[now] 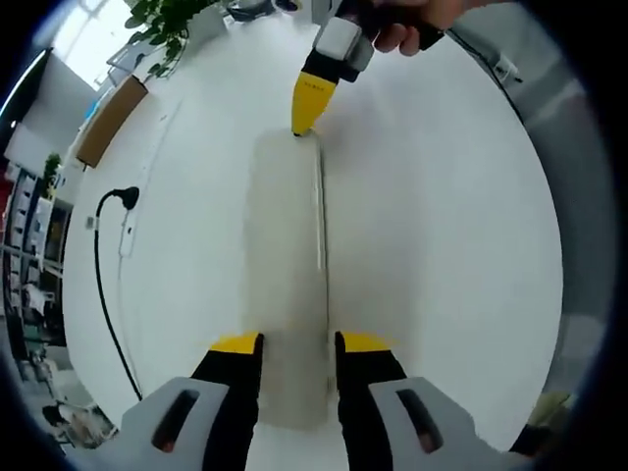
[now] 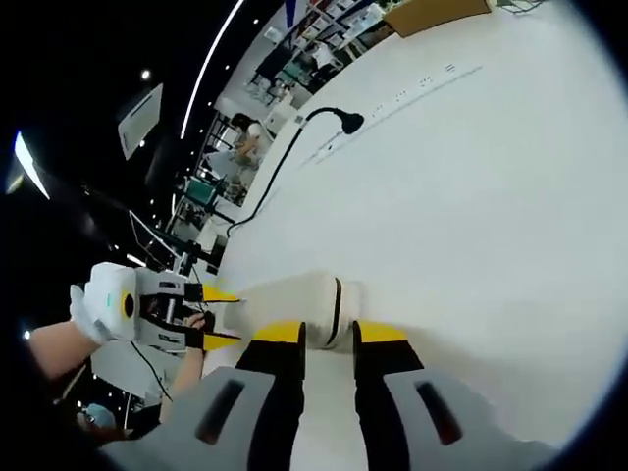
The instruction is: Arrange the utensils inside the cutlery case until each visible utensil rests in its matching compartment.
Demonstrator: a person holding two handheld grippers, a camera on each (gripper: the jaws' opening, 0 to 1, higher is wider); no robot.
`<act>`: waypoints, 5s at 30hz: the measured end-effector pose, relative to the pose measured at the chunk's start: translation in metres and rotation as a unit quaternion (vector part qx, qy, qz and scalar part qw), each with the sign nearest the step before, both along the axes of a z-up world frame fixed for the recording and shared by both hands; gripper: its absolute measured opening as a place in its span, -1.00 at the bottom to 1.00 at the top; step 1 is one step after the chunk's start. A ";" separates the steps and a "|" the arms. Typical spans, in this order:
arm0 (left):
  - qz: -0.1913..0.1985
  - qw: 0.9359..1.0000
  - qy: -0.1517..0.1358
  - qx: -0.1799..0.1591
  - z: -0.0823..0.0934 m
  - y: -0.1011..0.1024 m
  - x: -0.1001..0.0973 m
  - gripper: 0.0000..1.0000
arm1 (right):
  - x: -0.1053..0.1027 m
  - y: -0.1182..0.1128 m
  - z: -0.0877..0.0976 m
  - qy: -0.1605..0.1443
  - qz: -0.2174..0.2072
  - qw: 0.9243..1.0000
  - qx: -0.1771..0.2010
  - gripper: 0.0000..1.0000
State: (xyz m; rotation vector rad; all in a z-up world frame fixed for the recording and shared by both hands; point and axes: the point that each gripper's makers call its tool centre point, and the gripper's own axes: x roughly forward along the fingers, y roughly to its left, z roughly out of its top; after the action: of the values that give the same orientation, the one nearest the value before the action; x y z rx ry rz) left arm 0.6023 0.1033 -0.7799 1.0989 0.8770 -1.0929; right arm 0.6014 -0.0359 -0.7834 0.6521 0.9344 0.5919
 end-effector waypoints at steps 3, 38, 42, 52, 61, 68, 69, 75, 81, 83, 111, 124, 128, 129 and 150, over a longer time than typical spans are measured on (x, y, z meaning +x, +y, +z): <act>0.013 1.000 0.021 -0.012 0.002 0.004 0.001 -0.05 | 0.000 0.000 0.001 -0.005 0.009 1.000 -0.001 -0.62; -0.012 0.998 0.059 0.016 -0.021 0.012 0.001 -0.21 | 0.023 -0.004 0.004 0.062 -0.129 0.975 0.172 -0.45; -0.004 0.998 0.053 0.016 -0.023 0.012 0.003 -0.21 | 0.020 -0.004 -0.004 0.046 -0.113 0.983 0.135 -0.62; 0.006 0.999 0.023 0.029 -0.027 0.012 0.002 -0.21 | -0.001 0.005 -0.007 0.025 -0.086 0.990 0.105 -0.77; 0.010 0.999 0.017 0.034 -0.026 0.014 -0.019 -0.21 | -0.022 0.006 -0.002 0.018 -0.049 0.996 0.068 -0.86; -0.004 0.999 0.021 0.043 -0.026 0.021 -0.053 -0.21 | -0.061 0.009 -0.002 0.011 -0.021 0.998 0.053 -0.85; -0.001 0.999 0.020 0.040 -0.026 0.020 -0.059 -0.21 | -0.064 0.008 -0.003 0.016 -0.027 0.998 0.054 -0.85; -0.006 0.999 0.019 0.041 -0.026 0.020 -0.082 -0.21 | -0.091 0.009 -0.004 0.050 -0.023 0.997 0.051 -0.78; 0.004 0.999 0.019 0.038 -0.029 0.021 -0.099 -0.21 | -0.109 0.009 -0.010 0.066 -0.051 0.994 0.064 -0.66; 0.013 0.999 0.019 0.039 -0.030 0.020 -0.108 -0.21 | -0.116 0.008 -0.012 0.060 -0.058 0.994 0.067 -0.63; 0.016 0.998 0.021 0.062 -0.032 0.017 -0.116 -0.24 | -0.110 0.009 -0.004 -0.012 -0.084 0.993 0.078 -0.72; -0.007 1.000 0.021 -0.009 -0.030 0.016 -0.112 -0.19 | -0.114 0.001 -0.008 -0.062 -0.022 0.998 -0.007 -0.75; 0.012 0.999 0.020 -0.031 -0.030 0.020 -0.115 -0.18 | -0.113 0.002 -0.012 0.000 -0.050 0.999 0.005 -0.73; 0.012 0.999 0.020 -0.031 -0.030 0.020 -0.115 -0.18 | -0.112 0.001 -0.012 -0.021 -0.036 0.999 -0.014 -0.71; 0.458 0.842 0.122 -0.258 -0.003 0.076 -0.102 -0.20 | -0.117 0.006 -0.018 -0.015 0.042 0.990 -0.137 -0.39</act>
State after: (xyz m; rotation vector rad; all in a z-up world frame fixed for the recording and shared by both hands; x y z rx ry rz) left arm 0.5004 0.1790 -0.7826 0.0172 1.0528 -0.5755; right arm 0.4841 -0.0299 -0.8013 0.3582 0.9962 0.5350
